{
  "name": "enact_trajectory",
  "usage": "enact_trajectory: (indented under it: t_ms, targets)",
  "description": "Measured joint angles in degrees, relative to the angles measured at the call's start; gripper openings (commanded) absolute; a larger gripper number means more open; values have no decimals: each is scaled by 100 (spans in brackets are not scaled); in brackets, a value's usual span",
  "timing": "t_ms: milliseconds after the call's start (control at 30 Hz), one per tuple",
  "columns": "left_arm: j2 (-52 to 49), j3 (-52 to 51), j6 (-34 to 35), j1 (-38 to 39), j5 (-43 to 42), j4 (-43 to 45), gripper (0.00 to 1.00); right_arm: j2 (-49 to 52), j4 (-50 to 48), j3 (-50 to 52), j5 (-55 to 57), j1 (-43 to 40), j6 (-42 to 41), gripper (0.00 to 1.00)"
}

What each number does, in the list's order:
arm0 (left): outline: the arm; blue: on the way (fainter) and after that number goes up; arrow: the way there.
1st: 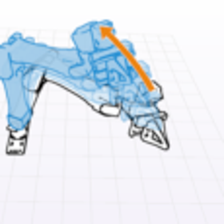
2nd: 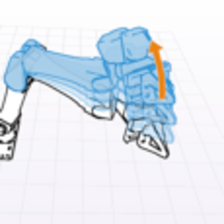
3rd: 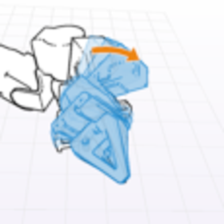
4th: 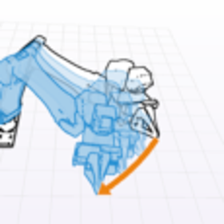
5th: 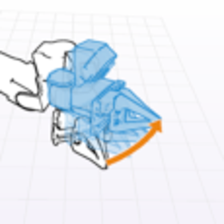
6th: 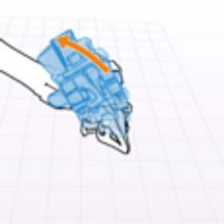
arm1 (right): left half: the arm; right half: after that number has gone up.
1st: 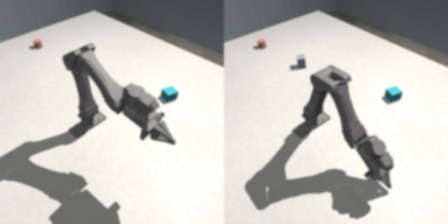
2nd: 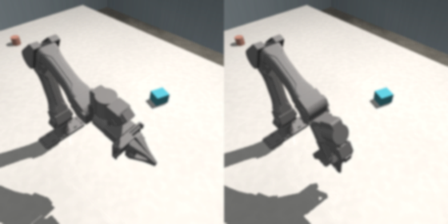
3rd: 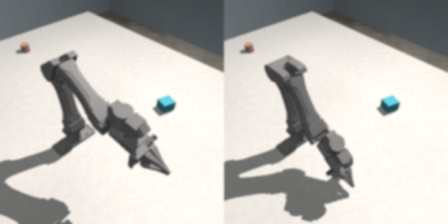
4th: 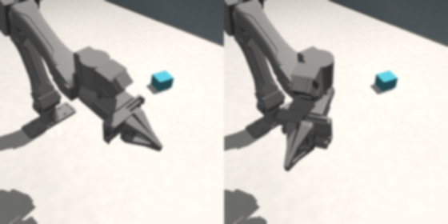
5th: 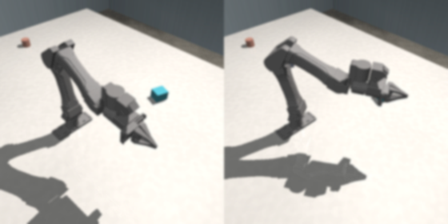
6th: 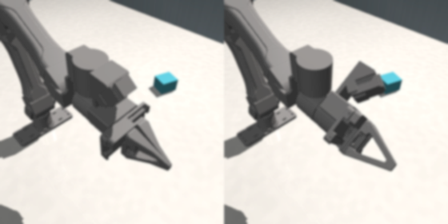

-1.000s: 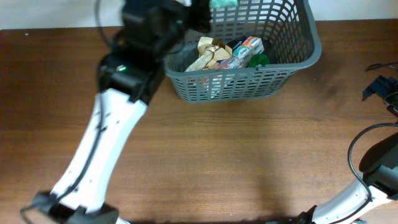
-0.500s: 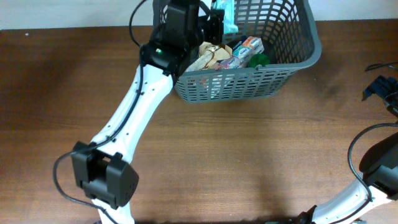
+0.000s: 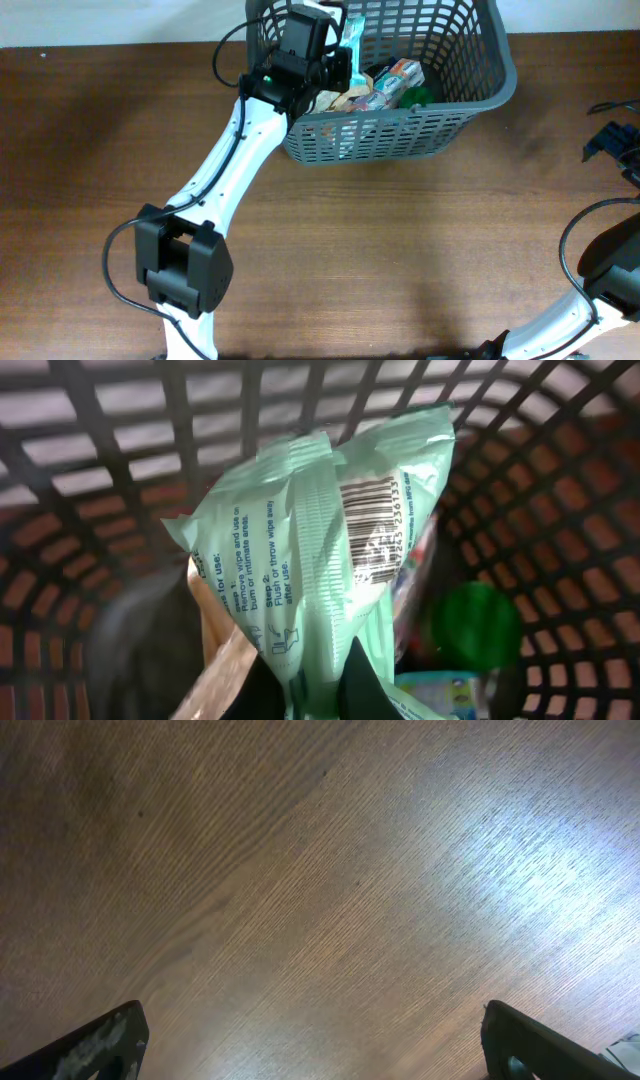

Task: Pack container
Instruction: 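Lift the teal packet and carry it over the grey basket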

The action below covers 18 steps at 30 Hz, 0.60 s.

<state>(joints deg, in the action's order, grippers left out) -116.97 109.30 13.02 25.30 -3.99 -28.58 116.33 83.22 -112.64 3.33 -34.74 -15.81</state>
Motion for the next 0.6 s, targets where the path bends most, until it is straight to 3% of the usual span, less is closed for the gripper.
enact_trajectory:
  t_ms: [133,167,200,233,600]
  targets:
    - [-37,0,-13,-4,20,-9,16,0,2,0,-2,0,-2,99]
    - [-37,0,-15,-4,20,7,21,0,2,0,-2,0,0,99]
    - [-35,0,-22,-4,20,31,33,0,2,0,-2,0,0,99]
    - [-37,0,-39,-4,22,50,36,0,2,0,-2,0,0,99]
    - [-37,0,-20,-70,39,116,42,0,2,0,-2,0,0,99]
